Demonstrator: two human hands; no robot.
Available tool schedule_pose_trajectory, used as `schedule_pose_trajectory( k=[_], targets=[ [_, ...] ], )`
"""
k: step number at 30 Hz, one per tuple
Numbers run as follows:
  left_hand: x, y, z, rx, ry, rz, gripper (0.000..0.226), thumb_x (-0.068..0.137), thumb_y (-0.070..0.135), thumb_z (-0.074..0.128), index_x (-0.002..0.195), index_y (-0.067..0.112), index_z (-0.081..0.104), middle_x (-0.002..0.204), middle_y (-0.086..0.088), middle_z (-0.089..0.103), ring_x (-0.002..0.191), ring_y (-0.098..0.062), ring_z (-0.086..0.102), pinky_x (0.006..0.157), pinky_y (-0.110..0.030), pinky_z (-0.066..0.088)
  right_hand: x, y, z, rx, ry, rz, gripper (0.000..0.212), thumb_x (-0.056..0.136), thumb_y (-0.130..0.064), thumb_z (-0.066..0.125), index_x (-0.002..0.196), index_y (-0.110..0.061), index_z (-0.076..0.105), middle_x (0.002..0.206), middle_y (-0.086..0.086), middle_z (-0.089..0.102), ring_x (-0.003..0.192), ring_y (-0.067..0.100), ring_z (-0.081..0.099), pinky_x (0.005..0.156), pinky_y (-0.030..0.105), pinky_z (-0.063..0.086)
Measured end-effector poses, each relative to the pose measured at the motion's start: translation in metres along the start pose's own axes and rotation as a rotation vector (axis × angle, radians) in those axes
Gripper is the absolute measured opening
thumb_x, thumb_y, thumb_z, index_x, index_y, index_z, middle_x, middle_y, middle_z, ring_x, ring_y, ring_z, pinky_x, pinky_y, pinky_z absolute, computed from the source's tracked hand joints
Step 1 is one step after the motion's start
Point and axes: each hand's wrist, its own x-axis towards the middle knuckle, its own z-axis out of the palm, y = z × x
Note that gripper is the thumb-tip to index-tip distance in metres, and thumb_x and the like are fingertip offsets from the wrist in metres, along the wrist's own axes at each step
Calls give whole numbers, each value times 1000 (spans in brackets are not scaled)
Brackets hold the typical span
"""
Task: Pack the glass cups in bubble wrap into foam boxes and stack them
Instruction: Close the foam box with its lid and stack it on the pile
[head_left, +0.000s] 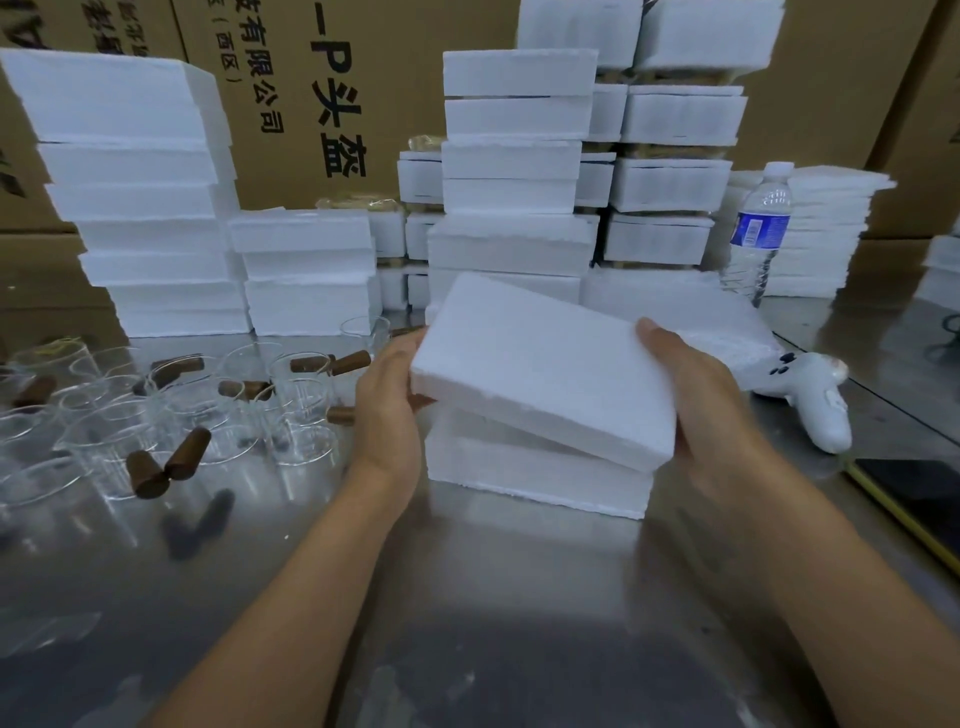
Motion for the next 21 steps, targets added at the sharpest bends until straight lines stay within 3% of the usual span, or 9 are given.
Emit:
schedule_pose_trajectory(
  k=[4,7,10,14,16,18,21],
  targets=[
    [-4,-8,-1,159,-91,32,34,84,51,40,80,22,58,93,-2,60,90,-14,56,86,-34,43,0,-3,-3,-26,10,74,27,82,-46,64,89,-20,70,86,-4,75,87,19,71,85,36,53],
    [-7,-14,-4,328,-136,88,16,95,36,51,86,22,52,86,8,58,83,-9,53,76,-23,41,-2,-1,-6,8,-57,125,27,83,-45,64,91,-20,71,92,-2,75,87,17,71,91,37,50],
    [-6,-15,0,336,-79,49,1,95,23,53,95,23,53,92,7,59,83,-8,54,75,-25,42,-1,-1,-7,51,-78,165,33,82,-49,64,94,-19,72,98,1,74,95,21,69,98,41,46],
    [-1,-14,3,245,-5,-121,2,94,23,54,95,24,54,89,8,58,82,-10,53,74,-29,41,2,-3,-5,102,-47,139,42,79,-46,66,106,-14,66,101,4,67,94,25,61,92,36,44],
    [0,-14,4,233,12,-158,3,93,25,54,90,27,54,88,8,58,82,-11,53,74,-29,40,2,-3,-3,68,-21,110,36,82,-34,66,108,-11,64,101,10,65,95,30,61,88,37,45],
    [0,-14,3,241,4,-159,3,93,26,55,91,28,54,91,8,59,84,-11,54,73,-29,41,1,-1,-3,37,18,84,24,83,-24,65,103,-11,66,103,10,69,105,32,63,97,42,48],
    [0,-14,3,260,-31,-121,16,93,23,55,106,30,56,106,6,58,96,-12,56,84,-30,43,2,2,-2,27,78,71,18,82,-21,67,97,-10,68,101,9,72,102,31,65,97,48,47]
  ],
)
